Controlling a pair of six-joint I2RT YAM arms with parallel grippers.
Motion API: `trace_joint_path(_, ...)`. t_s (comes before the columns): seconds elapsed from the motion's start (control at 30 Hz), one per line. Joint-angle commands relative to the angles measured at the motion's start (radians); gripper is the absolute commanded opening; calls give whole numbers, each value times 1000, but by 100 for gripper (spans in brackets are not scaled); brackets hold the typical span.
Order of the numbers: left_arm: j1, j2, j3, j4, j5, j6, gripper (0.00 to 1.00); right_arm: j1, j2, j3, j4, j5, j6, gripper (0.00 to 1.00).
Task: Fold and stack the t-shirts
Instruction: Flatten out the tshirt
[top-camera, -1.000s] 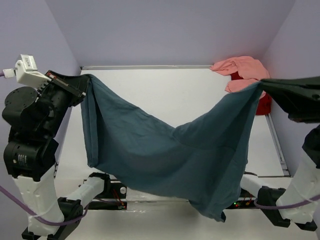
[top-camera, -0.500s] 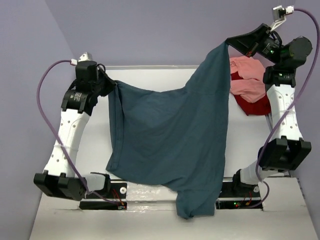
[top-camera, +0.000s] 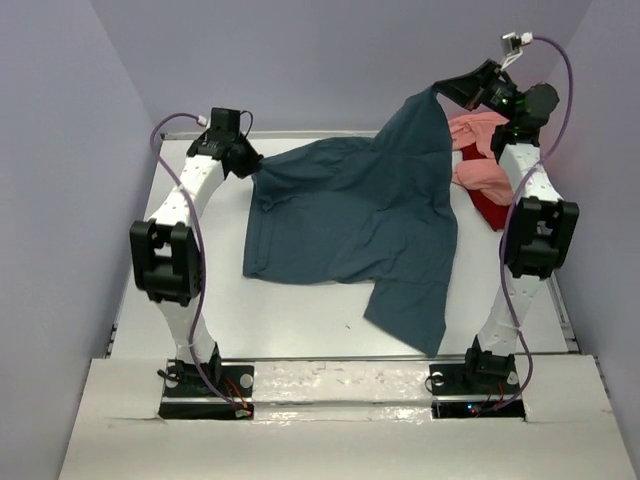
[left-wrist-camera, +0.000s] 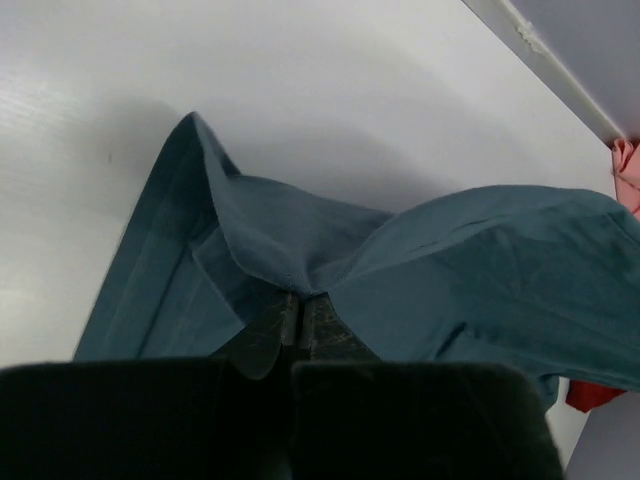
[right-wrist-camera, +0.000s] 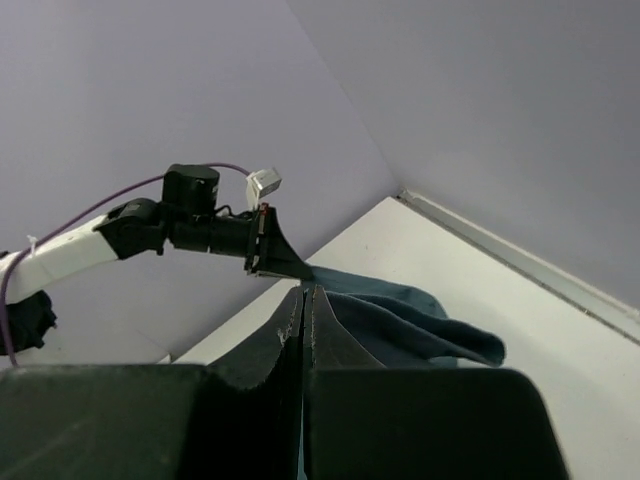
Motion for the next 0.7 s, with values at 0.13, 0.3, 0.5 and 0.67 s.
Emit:
trace_joint_path(0.13, -1, 282, 444, -31, 46, 29, 0, -5, 275, 0, 326, 13, 180, 0)
trace_joint_path(0.3, -1, 409, 621, -44, 29, 46, 0, -5, 393, 70, 268, 20, 140, 0)
trace_joint_path(0.5, 5, 480, 701, -6, 18, 56, 0, -5, 529, 291, 87, 26, 51, 0)
trace_joint_path(0.67, 8, 511, 714, -3, 41, 55, 0, -5, 649, 489, -16, 58, 28, 0)
